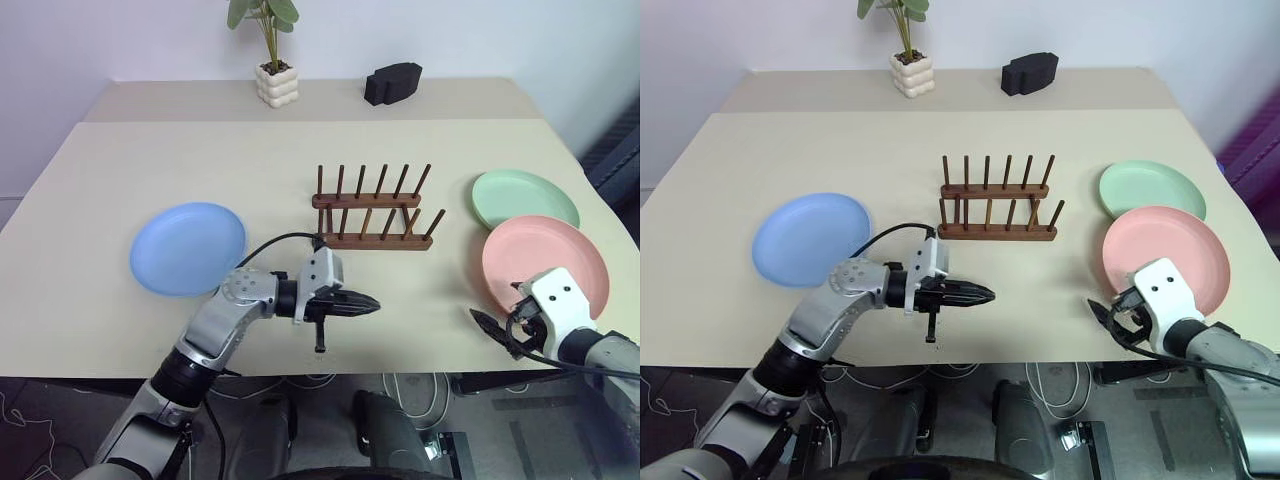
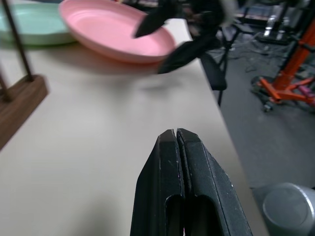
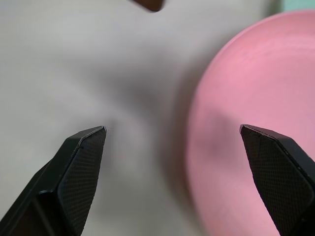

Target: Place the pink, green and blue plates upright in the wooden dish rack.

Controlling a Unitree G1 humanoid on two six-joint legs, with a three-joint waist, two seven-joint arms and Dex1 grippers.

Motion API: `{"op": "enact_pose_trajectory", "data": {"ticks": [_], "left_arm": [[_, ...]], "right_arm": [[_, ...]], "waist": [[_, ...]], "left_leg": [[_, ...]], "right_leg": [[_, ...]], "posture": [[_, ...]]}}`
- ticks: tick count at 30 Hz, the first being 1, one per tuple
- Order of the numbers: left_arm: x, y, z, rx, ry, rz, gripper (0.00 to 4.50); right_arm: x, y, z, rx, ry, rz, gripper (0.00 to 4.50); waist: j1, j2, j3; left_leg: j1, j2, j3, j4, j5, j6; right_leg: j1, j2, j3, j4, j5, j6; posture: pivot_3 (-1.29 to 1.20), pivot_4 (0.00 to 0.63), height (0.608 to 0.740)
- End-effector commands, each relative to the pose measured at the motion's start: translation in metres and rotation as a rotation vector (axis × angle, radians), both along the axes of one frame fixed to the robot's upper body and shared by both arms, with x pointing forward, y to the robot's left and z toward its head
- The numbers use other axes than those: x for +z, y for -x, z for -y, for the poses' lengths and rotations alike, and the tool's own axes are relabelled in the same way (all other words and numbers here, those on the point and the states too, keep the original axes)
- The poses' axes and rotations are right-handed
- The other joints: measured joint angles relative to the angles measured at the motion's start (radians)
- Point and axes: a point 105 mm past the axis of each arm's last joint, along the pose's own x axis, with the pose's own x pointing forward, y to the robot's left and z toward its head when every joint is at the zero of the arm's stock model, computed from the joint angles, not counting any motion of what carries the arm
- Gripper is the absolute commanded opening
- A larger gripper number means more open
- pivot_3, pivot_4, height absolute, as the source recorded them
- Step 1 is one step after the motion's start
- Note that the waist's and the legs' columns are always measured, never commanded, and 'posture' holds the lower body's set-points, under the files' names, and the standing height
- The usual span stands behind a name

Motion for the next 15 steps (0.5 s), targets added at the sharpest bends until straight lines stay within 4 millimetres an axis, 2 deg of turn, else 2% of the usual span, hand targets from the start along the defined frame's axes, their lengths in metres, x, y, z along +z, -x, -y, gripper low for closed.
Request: {"op": "enact_pose_trajectory", "data": {"ticks": [1, 2, 5, 12, 15], "left_arm": [[0.007, -0.001, 0.000, 0.009, 0.022, 0.036, 0.00], [0.007, -0.001, 0.000, 0.012, 0.024, 0.036, 0.00], [0.008, -0.005, -0.004, 0.058, 0.035, 0.053, 0.00], [0.008, -0.009, -0.009, 0.116, 0.052, 0.056, 0.00], [0.007, -0.009, -0.008, 0.118, 0.054, 0.055, 0.00]], "right_arm": [[0.004, -0.008, 0.001, -0.018, 0.018, 0.030, 4.44], [0.003, -0.009, 0.001, -0.017, 0.018, 0.029, 4.44], [0.000, -0.015, -0.001, -0.006, 0.047, 0.024, 3.60], [-0.003, -0.018, -0.004, 0.001, 0.077, 0.014, 0.16], [-0.003, -0.017, -0.004, 0.004, 0.086, 0.016, 0.07]], "waist": [[0.002, 0.000, 0.000], [0.003, 0.000, 0.000], [0.004, 0.000, 0.000], [0.004, 0.000, 0.000], [0.004, 0.000, 0.000]], "left_leg": [[0.000, 0.000, 0.000, 0.000, 0.000, 0.000], [0.000, 0.000, 0.000, 0.000, 0.000, 0.000], [-0.001, 0.000, 0.000, 0.000, 0.000, 0.000], [-0.002, 0.000, 0.000, 0.000, 0.000, 0.000], [-0.002, 0.000, 0.000, 0.000, 0.000, 0.000]], "right_leg": [[0.000, 0.000, 0.000, 0.000, 0.000, 0.000], [0.000, 0.000, 0.000, 0.000, 0.000, 0.000], [-0.001, 0.000, 0.000, 0.000, 0.000, 0.000], [-0.001, 0.000, 0.000, 0.000, 0.000, 0.000], [-0.001, 0.000, 0.000, 0.000, 0.000, 0.000]], "posture": [[0.00, 0.150, 0.736], [0.00, 0.150, 0.736], [0.00, 0.150, 0.736], [0.00, 0.150, 0.736], [0.00, 0.150, 0.736]]}}
